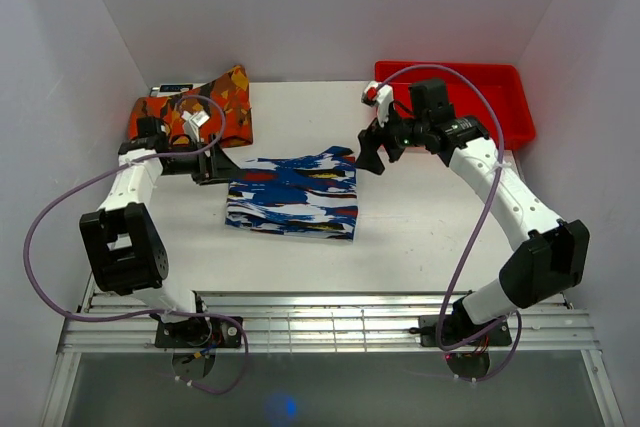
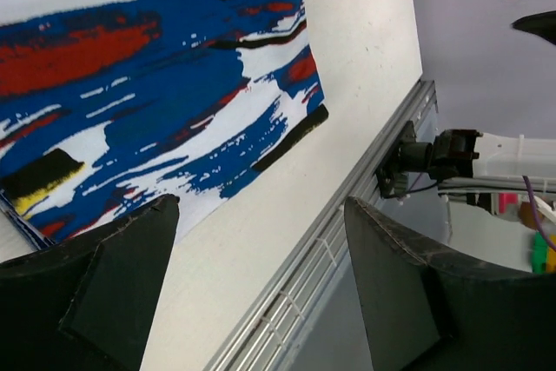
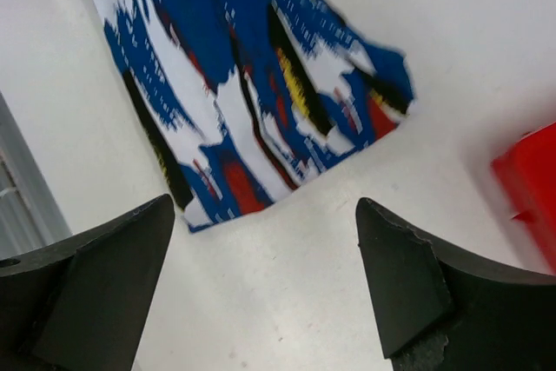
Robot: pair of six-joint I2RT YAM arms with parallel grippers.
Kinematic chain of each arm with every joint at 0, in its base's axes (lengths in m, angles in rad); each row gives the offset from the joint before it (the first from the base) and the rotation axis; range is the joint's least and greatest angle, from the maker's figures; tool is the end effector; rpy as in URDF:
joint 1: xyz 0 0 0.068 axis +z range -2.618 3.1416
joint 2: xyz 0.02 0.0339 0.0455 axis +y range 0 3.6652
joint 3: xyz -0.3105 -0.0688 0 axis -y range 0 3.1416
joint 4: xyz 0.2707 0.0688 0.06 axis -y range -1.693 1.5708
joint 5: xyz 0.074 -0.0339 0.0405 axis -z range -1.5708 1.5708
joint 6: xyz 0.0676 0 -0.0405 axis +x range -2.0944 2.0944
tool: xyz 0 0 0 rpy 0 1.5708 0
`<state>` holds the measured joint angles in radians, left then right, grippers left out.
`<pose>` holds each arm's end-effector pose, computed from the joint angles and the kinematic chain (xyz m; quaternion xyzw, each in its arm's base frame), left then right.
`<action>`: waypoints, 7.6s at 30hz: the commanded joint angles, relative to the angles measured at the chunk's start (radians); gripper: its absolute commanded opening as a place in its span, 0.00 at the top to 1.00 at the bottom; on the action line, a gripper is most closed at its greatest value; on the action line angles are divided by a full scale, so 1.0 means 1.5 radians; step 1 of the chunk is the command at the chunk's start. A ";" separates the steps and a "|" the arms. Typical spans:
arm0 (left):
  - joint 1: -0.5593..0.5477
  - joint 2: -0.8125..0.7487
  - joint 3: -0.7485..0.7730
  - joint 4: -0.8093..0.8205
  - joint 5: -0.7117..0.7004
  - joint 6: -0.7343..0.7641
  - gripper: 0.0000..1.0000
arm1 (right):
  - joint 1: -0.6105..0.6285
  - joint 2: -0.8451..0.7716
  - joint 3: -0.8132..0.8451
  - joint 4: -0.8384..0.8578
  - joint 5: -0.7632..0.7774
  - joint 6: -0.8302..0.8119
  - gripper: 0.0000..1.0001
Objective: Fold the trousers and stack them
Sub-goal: Fold the trousers, then neatly place the folded trousers to the corner
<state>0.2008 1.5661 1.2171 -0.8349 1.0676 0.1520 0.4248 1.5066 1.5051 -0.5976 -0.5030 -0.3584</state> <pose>0.3388 0.0085 0.2891 0.0772 0.8470 -0.4625 0.2506 0.3336 0.1867 0.4078 -0.4343 0.7473 0.2349 0.4447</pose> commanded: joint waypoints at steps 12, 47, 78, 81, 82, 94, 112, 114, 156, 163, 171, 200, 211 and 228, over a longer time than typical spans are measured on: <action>-0.016 0.043 -0.148 0.025 0.028 -0.045 0.46 | 0.017 0.051 -0.169 0.181 -0.152 0.169 0.02; 0.175 -0.129 -0.218 0.128 -0.033 -0.227 0.02 | 0.404 0.395 0.221 0.166 0.314 -0.091 0.08; 0.227 -0.212 -0.454 0.393 -0.150 -0.557 0.02 | 0.409 0.419 0.083 0.280 0.234 -0.086 0.92; 0.225 -0.210 -0.490 0.418 -0.158 -0.586 0.02 | 0.403 0.402 0.111 0.258 0.191 -0.028 0.92; 0.218 -0.215 -0.500 0.427 -0.160 -0.606 0.02 | 0.400 0.395 0.116 0.257 0.175 -0.017 0.92; 0.097 -0.268 -0.560 0.629 -0.251 -0.773 0.02 | 0.397 0.410 0.125 0.245 0.125 0.033 0.92; 0.031 -0.184 -0.598 0.763 -0.313 -0.863 0.02 | 0.402 0.415 0.159 0.250 0.053 0.089 0.92; 0.028 -0.162 -0.594 0.781 -0.312 -0.868 0.09 | 0.404 0.416 0.159 0.250 0.046 0.091 0.92; -0.229 0.226 0.182 0.965 -0.470 -0.440 1.00 | 0.013 0.046 -0.063 0.062 0.138 0.070 0.10; -0.192 0.285 0.301 0.966 -0.476 -0.424 1.00 | 0.006 0.051 -0.048 0.056 0.143 0.064 0.10; -0.152 0.342 0.423 0.956 -0.436 -0.428 1.00 | 0.005 0.071 -0.016 0.054 0.140 0.061 0.10; -0.044 0.302 0.434 0.965 -0.378 -0.493 1.00 | 0.005 0.110 0.032 0.041 0.122 0.064 0.10; 0.064 0.278 0.274 0.993 -0.357 -0.503 1.00 | 0.005 0.122 0.051 0.017 0.126 0.057 0.10; 0.154 0.420 0.289 0.819 -0.371 -0.351 1.00 | 0.005 0.139 0.089 -0.033 0.130 0.046 0.10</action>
<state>0.4137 2.1838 1.6104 0.4026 0.5449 -0.4637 0.4377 1.7103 1.5925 -0.6270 -0.3019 -0.2733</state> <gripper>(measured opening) 0.347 0.903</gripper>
